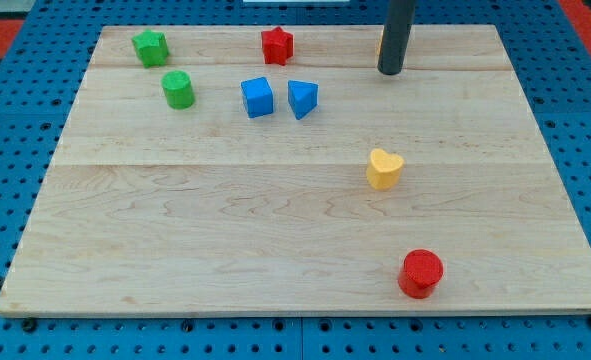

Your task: Move the blue triangle to the left of the yellow heart

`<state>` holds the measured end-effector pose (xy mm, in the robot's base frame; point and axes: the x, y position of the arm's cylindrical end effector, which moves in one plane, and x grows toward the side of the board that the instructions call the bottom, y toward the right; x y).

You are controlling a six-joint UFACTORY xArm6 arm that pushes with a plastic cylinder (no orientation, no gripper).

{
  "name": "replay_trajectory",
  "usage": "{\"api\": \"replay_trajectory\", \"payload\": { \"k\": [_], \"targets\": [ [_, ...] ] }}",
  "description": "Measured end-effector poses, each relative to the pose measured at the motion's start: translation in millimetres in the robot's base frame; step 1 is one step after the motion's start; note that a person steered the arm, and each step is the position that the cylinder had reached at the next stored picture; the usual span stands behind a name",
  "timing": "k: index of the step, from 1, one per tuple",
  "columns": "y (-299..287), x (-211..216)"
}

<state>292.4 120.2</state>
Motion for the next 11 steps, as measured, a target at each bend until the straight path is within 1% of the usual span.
{"api": "replay_trajectory", "payload": {
  "k": [1,2,3,4,6,7,8,11],
  "targets": [
    [-23,5],
    [-92,6],
    [-114,43],
    [-97,85],
    [-184,114],
    [-166,108],
    [-168,103],
    [-212,103]
  ]
}}
